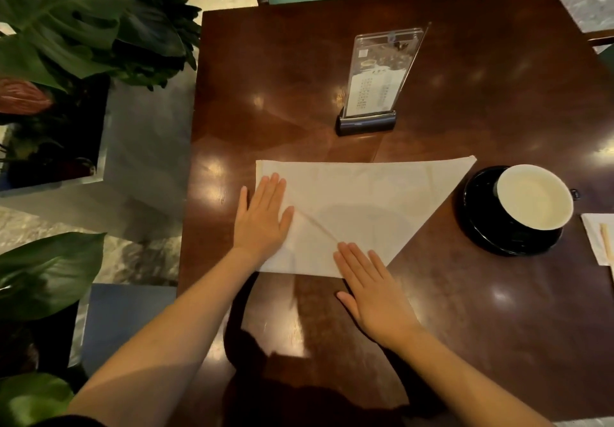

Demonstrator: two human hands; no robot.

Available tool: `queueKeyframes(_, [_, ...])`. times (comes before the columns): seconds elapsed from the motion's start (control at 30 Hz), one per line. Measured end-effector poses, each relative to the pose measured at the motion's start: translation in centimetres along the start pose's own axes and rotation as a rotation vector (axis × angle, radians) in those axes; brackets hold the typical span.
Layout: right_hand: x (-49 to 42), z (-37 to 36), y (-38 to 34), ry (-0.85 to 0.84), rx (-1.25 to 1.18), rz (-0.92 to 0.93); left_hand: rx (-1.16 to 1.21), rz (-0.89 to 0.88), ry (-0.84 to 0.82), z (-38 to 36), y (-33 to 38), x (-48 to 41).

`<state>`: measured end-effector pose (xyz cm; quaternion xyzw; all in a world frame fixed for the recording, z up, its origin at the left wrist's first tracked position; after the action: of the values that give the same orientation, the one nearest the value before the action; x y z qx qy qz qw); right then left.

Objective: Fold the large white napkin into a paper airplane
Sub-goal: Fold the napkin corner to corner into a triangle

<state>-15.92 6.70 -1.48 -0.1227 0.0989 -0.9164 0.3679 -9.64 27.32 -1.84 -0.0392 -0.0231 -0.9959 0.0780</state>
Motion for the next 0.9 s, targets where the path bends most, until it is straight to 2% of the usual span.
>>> queueKeyframes(0.17, [0.7, 0.0, 0.2, -0.019, -0.006, -0.021, -0.136, -0.017, -0.126, 0.7, -2.1, -3.5])
queueKeyframes(0.27, [0.5, 0.2, 0.1, -0.022, -0.029, -0.031, -0.104, 0.033, -0.081, 1.7, -1.3, -3.8])
queueKeyframes(0.37, [0.5, 0.4, 0.0, -0.008, -0.046, -0.036, -0.066, -0.073, 0.043, 1.9, 4.3, 0.3])
queueKeyframes(0.43, [0.5, 0.5, 0.0, 0.003, -0.047, -0.04, -0.007, -0.137, 0.019, 0.6, 8.1, 4.2])
queueKeyframes(0.5, [0.5, 0.5, -0.1, 0.003, -0.049, -0.044, 0.041, -0.128, -0.036, -0.5, 9.1, 5.7])
queueKeyframes(0.67, [-0.3, 0.2, -2.5, -0.011, -0.103, -0.01, -0.008, -0.173, -0.007, -0.4, 5.9, 3.0])
queueKeyframes(0.9, [-0.3, -0.4, -8.8, -0.019, -0.148, 0.169, -0.091, -0.343, -0.138, -0.5, 0.1, 0.6])
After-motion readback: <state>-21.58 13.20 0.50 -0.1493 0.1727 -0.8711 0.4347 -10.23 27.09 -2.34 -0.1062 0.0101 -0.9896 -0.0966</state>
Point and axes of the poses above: each hand's wrist, its own x-axis away from the middle knuckle, its own z-axis out of the back of the hand, y = z × x, the point moved 9 cm from there along -x, towards the middle knuckle, and after that the axes turned 6 degrees about -x, right-handed, at the moved point
